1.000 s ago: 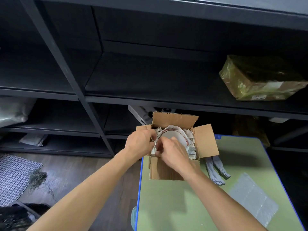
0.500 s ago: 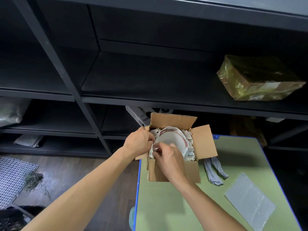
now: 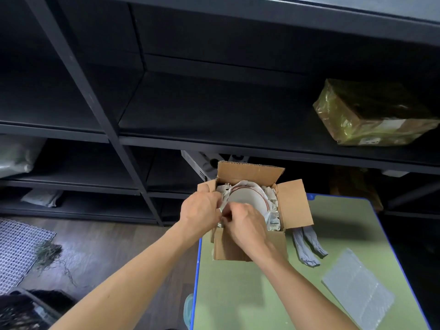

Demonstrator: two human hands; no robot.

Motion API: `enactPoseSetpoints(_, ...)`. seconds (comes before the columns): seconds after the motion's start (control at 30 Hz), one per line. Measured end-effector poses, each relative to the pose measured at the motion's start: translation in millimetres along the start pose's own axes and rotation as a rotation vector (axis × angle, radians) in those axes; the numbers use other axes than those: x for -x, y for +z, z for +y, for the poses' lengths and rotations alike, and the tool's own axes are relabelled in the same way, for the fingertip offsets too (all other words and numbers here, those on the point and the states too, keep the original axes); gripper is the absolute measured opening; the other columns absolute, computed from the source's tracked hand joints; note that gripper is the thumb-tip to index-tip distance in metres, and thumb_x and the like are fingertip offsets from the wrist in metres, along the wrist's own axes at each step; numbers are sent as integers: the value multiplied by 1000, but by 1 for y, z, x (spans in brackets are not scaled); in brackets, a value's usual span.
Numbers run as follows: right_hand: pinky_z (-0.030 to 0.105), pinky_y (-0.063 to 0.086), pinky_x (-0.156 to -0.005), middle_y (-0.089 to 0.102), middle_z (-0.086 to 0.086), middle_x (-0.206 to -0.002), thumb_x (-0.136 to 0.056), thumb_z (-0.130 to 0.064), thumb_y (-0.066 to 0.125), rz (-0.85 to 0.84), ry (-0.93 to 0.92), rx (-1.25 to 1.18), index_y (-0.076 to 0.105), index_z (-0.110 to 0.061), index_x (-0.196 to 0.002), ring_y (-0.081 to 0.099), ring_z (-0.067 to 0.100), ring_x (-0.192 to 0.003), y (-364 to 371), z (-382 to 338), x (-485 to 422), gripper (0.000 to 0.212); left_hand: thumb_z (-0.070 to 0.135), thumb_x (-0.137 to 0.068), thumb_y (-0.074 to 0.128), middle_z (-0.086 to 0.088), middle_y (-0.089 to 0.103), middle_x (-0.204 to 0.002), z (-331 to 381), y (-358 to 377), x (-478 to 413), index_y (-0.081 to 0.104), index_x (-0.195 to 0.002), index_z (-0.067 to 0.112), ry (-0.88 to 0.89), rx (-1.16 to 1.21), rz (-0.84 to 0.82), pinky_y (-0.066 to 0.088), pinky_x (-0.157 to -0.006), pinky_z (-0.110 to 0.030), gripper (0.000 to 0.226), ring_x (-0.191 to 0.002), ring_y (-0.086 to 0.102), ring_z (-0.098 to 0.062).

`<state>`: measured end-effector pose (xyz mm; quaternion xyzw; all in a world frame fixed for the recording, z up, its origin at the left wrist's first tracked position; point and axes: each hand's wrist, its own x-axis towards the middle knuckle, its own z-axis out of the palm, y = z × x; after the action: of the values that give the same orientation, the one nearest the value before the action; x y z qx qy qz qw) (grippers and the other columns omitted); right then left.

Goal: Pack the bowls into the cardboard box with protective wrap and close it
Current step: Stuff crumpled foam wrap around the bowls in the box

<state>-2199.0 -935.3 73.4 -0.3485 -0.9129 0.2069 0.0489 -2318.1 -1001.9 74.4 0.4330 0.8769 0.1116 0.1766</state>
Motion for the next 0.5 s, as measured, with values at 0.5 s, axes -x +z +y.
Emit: enactPoseSetpoints(0.5,30,48,-79,66,-16,-105,-96,-28,61,-17,-86,-53,71,-29,-106,51,9,-106,-16,34,27,15,33,-87,60,1,47,-102,-2,4,22,57,-103,22,49,-60,46,36,-58,-30,20,-71,46,-21)
